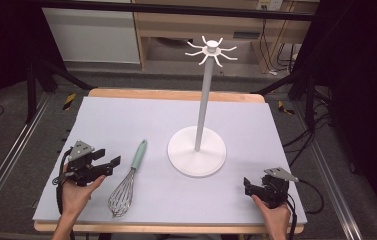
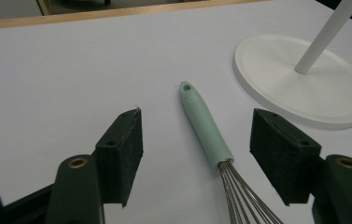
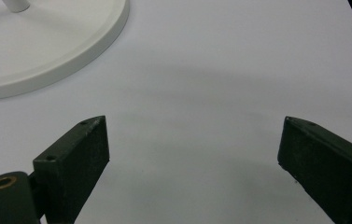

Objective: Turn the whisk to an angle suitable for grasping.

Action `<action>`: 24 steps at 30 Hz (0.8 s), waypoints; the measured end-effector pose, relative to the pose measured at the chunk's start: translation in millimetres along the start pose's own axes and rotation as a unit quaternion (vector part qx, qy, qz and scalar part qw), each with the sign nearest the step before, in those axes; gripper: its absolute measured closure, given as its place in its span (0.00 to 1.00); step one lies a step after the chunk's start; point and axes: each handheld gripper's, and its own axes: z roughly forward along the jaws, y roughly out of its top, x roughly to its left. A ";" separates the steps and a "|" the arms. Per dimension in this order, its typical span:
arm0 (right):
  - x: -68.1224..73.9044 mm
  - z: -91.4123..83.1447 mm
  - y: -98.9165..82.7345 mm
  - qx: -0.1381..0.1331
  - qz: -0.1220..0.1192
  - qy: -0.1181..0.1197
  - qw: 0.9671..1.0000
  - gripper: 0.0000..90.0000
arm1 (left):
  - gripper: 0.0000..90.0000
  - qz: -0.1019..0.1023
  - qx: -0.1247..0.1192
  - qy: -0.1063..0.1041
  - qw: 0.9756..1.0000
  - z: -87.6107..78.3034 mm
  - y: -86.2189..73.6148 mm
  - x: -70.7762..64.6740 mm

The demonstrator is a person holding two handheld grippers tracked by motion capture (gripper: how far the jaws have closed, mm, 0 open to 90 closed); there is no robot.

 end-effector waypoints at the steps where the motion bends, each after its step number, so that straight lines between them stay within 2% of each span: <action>1: -0.1 0.1 -0.1 0.000 0.000 -0.001 1.000 0.10 | 0.38 0.000 0.001 -0.002 1.000 1.3 1.1 -0.9; 11: -0.4 0.4 0.0 0.003 0.000 -0.001 1.000 0.10 | 0.38 0.017 0.025 -0.007 1.000 15.8 10.6 -9.4; 14: -0.5 1.3 -0.2 0.008 0.000 -0.001 1.000 0.10 | 0.38 0.017 0.025 -0.010 0.999 18.9 13.4 -12.6; 16: -0.3 0.8 -0.2 0.006 -0.001 0.000 1.000 0.10 | 0.38 0.024 0.029 -0.009 0.999 20.6 15.9 -14.4; 24: -1.1 1.1 -0.5 0.009 0.002 -0.001 1.000 0.10 | 0.37 0.025 0.042 -0.009 0.999 31.0 23.6 -15.4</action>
